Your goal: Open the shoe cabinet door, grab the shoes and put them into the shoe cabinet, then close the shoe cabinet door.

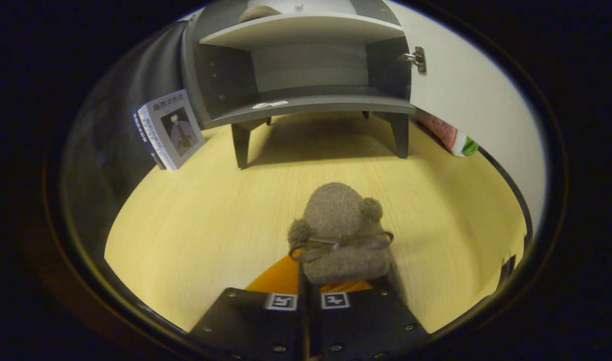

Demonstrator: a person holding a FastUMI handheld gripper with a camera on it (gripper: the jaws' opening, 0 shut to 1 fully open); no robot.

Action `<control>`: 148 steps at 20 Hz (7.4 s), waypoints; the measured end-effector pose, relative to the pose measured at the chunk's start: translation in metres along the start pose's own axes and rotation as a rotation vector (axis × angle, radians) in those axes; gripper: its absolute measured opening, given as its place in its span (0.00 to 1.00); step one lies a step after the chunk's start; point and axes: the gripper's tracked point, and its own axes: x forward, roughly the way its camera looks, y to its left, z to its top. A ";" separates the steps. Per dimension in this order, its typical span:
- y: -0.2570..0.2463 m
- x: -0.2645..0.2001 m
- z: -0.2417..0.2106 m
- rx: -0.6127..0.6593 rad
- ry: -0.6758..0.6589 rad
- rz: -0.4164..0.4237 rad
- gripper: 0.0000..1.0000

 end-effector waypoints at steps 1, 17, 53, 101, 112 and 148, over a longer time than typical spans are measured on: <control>0.000 0.003 0.000 -0.003 0.009 -0.004 0.03; 0.006 -0.076 0.145 0.052 -0.200 -0.092 0.03; -0.007 0.007 0.522 -0.012 -0.528 -0.112 0.03; -0.006 -0.145 0.457 -0.038 -0.482 -0.158 0.44; -0.013 -0.257 0.422 -0.028 -0.601 -0.141 0.44; -0.205 -0.547 0.274 0.096 -0.836 -0.307 0.79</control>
